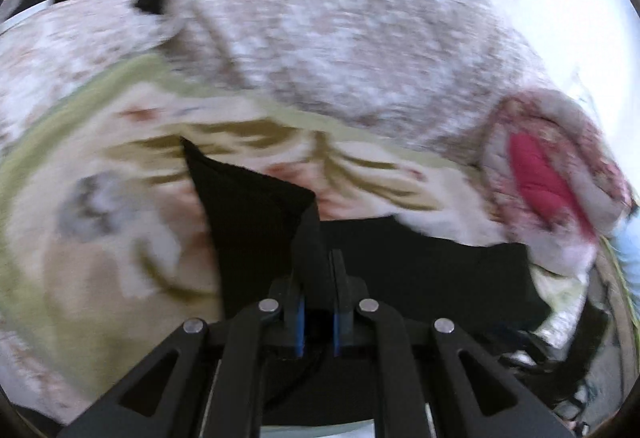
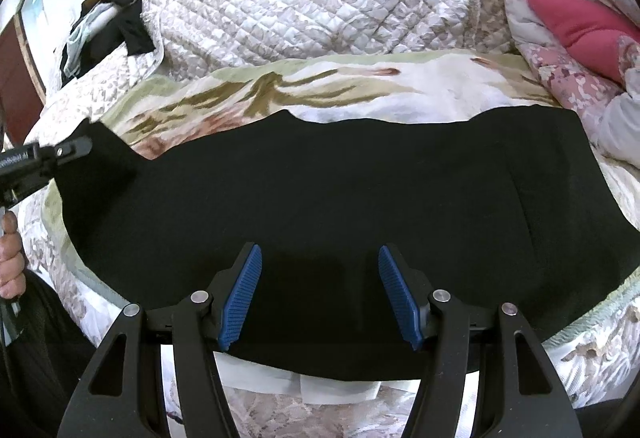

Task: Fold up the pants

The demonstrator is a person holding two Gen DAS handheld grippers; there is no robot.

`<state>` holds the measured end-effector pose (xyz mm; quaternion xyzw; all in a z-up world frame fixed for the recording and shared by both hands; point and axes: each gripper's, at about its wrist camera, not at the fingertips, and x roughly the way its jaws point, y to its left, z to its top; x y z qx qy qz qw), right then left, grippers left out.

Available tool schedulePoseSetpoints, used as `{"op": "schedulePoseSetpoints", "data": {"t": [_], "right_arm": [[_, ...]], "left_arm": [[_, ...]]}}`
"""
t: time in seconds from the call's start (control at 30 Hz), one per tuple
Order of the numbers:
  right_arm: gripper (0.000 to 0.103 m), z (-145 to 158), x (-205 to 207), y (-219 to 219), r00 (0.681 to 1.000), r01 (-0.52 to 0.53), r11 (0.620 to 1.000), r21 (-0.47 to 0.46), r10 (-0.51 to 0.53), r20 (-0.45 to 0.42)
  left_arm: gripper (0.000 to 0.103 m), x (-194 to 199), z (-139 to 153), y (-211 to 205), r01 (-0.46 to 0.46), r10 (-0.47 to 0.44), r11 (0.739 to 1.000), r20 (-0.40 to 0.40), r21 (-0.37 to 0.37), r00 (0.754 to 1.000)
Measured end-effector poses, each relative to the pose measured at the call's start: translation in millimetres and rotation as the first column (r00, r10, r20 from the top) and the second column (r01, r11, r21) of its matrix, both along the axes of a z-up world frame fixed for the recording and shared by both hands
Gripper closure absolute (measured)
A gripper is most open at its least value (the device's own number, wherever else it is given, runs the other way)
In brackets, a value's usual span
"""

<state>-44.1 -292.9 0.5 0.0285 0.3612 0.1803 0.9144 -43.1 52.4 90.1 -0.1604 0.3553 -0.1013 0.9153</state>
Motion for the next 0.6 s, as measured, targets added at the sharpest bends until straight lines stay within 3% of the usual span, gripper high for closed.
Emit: {"op": "schedulePoseSetpoints", "data": {"t": [0.17,0.33,0.47,0.6], "right_arm": [[0.042,0,2,-9,1.0,0.029,0.999,0.022,-0.029,-0.01],[0.042,-5,8,-19,0.997,0.06,0.997,0.048,-0.057,-0.05],[0.042,-8,10,-23,0.995,0.071,0.995,0.067,-0.067,-0.07],[0.042,-7,11,-24,0.996,0.069,0.994,0.088,-0.063,-0.069]], "left_arm": [[0.093,7,-11,-67,0.176,-0.177,0.984,-0.016,-0.039,0.984],[0.092,14,-51,-109,0.305,-0.313,0.949,-0.108,-0.081,0.944],[0.09,20,-69,-113,0.334,-0.352,0.934,-0.166,-0.128,0.921],[0.078,12,-50,-100,0.362,-0.39,0.907,-0.101,-0.217,0.915]]}}
